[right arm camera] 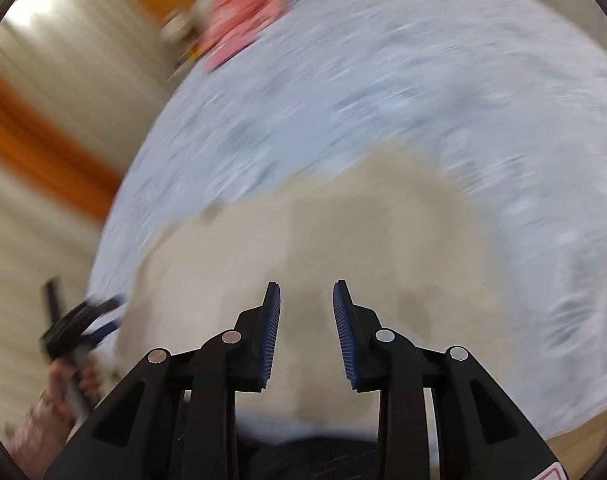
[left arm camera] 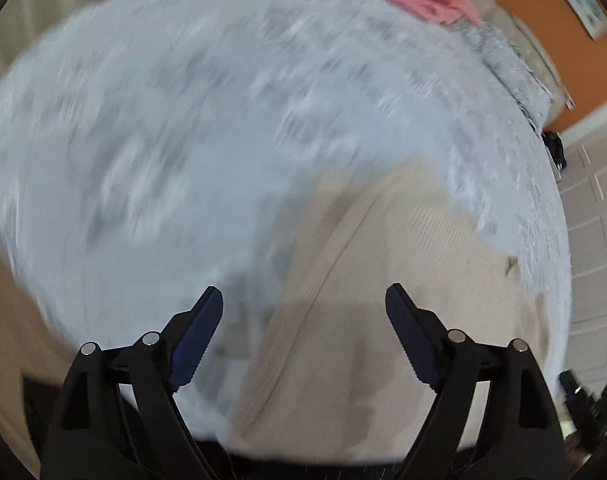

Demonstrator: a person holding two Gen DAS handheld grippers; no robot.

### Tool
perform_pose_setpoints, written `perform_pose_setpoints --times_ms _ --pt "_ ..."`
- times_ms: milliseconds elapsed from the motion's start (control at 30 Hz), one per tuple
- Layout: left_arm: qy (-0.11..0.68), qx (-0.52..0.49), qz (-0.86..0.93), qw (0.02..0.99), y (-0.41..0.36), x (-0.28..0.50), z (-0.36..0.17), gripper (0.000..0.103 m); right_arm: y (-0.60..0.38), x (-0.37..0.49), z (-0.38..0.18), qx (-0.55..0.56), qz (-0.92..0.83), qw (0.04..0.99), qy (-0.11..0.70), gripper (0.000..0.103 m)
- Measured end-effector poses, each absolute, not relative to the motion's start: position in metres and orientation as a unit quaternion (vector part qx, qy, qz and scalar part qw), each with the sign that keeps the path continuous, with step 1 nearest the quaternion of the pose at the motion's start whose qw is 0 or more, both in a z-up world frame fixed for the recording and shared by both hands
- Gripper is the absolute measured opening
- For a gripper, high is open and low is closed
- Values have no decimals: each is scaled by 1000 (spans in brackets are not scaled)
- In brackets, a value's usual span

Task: Fold small clothes

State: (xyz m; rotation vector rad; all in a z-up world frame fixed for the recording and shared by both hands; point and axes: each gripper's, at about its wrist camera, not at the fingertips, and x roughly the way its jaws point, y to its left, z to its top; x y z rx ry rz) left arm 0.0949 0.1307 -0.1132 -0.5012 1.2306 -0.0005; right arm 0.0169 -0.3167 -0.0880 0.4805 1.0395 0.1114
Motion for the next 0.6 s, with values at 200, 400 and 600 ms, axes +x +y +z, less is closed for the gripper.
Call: perform_pose_setpoints --times_ms 200,400,600 --pt "594 -277 12 755 131 53 -145 79 -160 52 -114 134 198 810 536 24" --pt "613 -255 40 747 127 62 -148 80 -189 78 -155 84 91 809 575 20" --pt "606 -296 29 738 130 68 -153 98 -335 24 -126 186 -82 809 551 15"
